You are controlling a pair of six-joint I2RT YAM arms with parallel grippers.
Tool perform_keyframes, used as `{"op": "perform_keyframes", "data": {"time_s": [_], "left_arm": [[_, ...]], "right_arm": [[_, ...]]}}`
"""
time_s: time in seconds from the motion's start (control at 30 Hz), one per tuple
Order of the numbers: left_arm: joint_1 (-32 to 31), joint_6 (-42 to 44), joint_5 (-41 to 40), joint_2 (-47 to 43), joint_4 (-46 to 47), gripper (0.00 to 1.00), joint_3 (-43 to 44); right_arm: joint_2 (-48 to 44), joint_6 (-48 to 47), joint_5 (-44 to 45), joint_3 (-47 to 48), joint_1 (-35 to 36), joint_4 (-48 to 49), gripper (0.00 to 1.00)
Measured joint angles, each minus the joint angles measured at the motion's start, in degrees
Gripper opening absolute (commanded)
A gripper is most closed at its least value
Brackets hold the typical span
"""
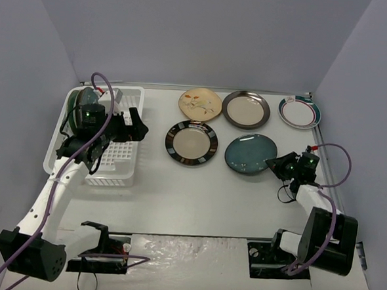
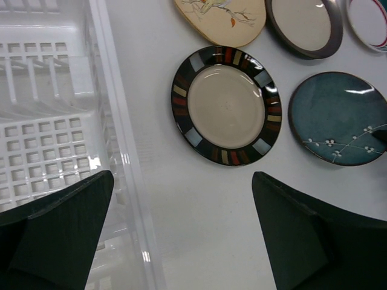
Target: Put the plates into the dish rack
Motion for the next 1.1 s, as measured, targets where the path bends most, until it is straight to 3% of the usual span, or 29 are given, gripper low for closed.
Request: {"op": "perform_keyframes", "data": {"time_s": [0.23, 0.53, 0.83, 0.97, 1.1], "left_arm": [[-4.95, -6.34, 3.59, 0.02, 4.41, 0.97, 0.0], [-13.95, -11.8, 4.52, 6.98, 12.15, 0.97, 0.29], [-19.41, -14.62, 4.67, 14.84, 16.05, 0.95, 2.94], [-19.67, -15.01, 4.64, 15.26, 17.96, 0.86, 5.09], [-19.65, -15.6, 4.87, 15.21, 19.52, 0.61, 5.27]], "right_arm": [[-2.93, 2.84, -3.33, 1.07, 0.26, 0.47, 0.0], [-1.51, 13.45, -11.84, 0.99, 6.69, 26.11, 0.0], [-0.39, 15.45, -18.64, 3.81, 17.92, 35.35, 0.0], [1.13, 17.39, -20.32, 4.37, 20.14, 38.59, 0.0], [2.76, 18.92, -20.59, 4.46, 21.17, 39.92, 0.0]]}}
